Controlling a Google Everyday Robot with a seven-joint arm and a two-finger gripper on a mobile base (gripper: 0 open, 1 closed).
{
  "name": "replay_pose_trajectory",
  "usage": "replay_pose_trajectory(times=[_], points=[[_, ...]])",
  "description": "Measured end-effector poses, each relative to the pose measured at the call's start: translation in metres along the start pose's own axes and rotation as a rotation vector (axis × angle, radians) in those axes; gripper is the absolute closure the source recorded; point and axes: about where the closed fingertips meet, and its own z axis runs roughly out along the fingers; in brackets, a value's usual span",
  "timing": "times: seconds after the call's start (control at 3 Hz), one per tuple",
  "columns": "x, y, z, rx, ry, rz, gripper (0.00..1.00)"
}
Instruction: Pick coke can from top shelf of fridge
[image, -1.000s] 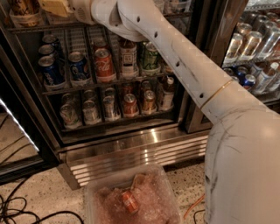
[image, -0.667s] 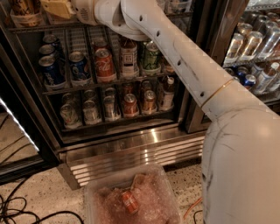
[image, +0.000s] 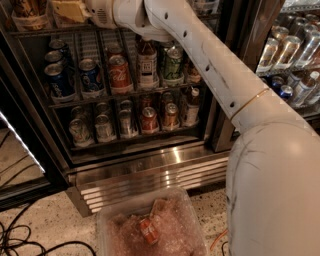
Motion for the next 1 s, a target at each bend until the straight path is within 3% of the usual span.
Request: replay_pose_trajectory(times=[1.0], points=[[-0.013,-0.003,-0.009,-0.024,-0.010,-0.003,1.00]])
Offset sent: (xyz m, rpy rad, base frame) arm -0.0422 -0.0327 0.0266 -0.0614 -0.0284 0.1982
